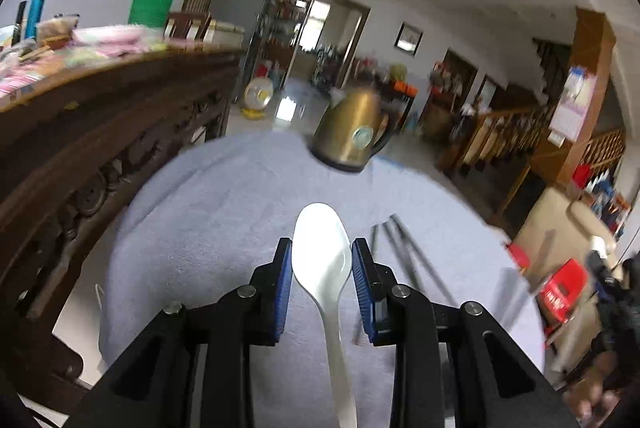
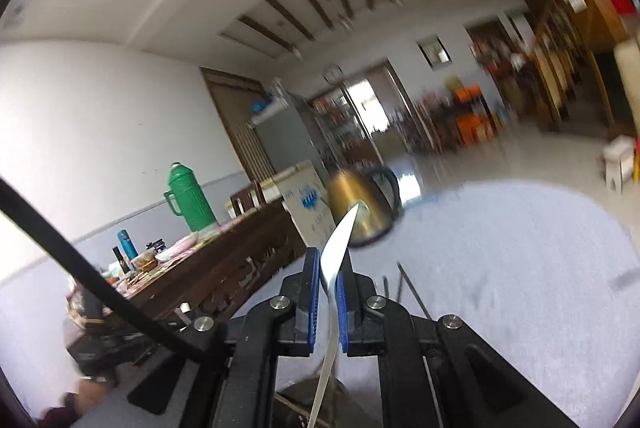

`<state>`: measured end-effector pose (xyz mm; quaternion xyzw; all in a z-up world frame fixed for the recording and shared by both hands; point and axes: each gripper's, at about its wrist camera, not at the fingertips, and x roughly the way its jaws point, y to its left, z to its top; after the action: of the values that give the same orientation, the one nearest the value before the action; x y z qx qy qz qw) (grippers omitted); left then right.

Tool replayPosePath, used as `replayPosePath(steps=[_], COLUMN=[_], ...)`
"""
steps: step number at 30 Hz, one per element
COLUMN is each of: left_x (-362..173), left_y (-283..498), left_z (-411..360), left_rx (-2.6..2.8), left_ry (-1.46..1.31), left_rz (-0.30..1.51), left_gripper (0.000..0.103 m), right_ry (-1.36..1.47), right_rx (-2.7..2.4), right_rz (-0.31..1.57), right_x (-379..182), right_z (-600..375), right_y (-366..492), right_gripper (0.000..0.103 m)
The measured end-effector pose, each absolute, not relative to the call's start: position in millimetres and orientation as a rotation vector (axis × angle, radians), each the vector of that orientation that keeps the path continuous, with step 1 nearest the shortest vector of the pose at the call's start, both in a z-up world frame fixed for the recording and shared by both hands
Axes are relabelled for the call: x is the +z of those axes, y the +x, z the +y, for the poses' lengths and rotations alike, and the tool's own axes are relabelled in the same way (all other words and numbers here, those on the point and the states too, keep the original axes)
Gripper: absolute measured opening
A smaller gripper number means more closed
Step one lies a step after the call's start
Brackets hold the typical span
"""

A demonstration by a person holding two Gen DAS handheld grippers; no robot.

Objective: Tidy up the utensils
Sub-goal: 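Carry both spoons over the grey cup and open both grippers to drop them in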

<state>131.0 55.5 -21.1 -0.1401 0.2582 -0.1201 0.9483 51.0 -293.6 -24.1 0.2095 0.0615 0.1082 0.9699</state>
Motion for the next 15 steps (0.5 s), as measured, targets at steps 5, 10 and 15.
replayPosePath(steps=[5, 10, 15], left_x=[15.1, 40.2, 25.0], left_y=[91.5, 82.6, 104.6], left_z=[34.8, -3.8, -43.6], left_rx=[-0.354, -0.444, -0.505], left_ry=[-0.312, -0.275, -0.262], left_rz=[0.389, 0.267, 0.307], left_gripper=[0.031, 0.031, 0.031], right_ry=[0.331, 0.276, 0.219], right_rx=[0.2, 0.177, 0.143], right_rz=[0.04, 0.049, 0.05], right_x=[-28.0, -39.7, -49.6], right_z=[-257.4, -236.3, -232.0], right_y=[54.2, 68.5, 71.0], right_gripper=[0.009, 0.009, 0.009])
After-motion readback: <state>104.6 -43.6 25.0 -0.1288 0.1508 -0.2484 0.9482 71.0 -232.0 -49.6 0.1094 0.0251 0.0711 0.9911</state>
